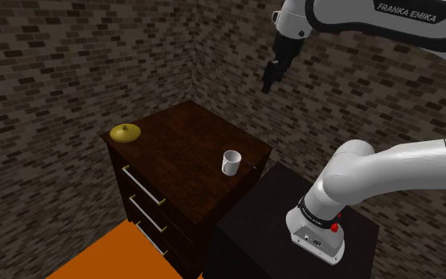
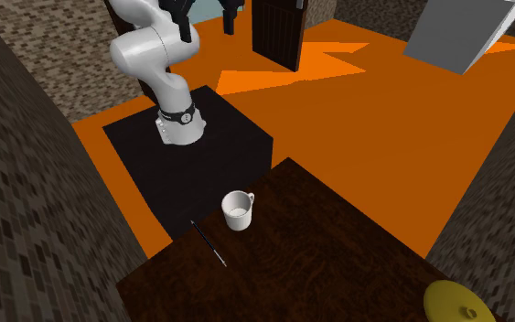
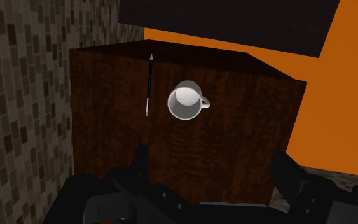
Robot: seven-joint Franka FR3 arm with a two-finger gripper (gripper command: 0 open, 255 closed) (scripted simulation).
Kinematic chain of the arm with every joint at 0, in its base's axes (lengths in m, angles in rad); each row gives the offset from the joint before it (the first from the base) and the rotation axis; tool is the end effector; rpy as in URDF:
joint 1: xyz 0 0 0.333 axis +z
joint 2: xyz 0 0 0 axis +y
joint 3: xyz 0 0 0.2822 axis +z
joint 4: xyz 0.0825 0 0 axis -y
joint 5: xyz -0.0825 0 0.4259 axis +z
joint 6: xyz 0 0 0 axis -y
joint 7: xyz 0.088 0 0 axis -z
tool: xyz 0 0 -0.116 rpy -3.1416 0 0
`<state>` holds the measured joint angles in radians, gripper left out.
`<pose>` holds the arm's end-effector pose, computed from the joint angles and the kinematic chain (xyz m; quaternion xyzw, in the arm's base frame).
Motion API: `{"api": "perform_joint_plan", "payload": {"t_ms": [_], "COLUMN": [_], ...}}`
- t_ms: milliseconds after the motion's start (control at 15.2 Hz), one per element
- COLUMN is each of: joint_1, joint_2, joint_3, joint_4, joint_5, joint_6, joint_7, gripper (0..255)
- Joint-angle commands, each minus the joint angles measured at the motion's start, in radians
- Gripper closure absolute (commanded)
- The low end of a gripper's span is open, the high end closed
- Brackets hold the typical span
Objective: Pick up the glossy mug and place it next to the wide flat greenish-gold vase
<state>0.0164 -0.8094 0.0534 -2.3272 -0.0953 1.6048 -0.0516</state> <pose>0.3710 0.0188 0.5849 0.9954 0.0526 0.0431 0.0669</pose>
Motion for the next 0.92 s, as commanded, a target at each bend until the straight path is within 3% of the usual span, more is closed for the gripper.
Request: {"api": "perform_joint_plan", "payload": {"t_ms": [0, 462, 858], "joint_1": [0.0, -0.008, -0.019], "joint_2": [0.0, 0.039, 0.14], "joint_3": [0.0, -0.075, -0.14], "joint_4": [0.0, -0.196, -0.319], "joint_5": [0.0, -0.012, -0.021], "joint_6": [0.0, 0.23, 0.447], "joint_7": [0.0, -0.054, -0.105], "gripper": [0, 0, 0]}}
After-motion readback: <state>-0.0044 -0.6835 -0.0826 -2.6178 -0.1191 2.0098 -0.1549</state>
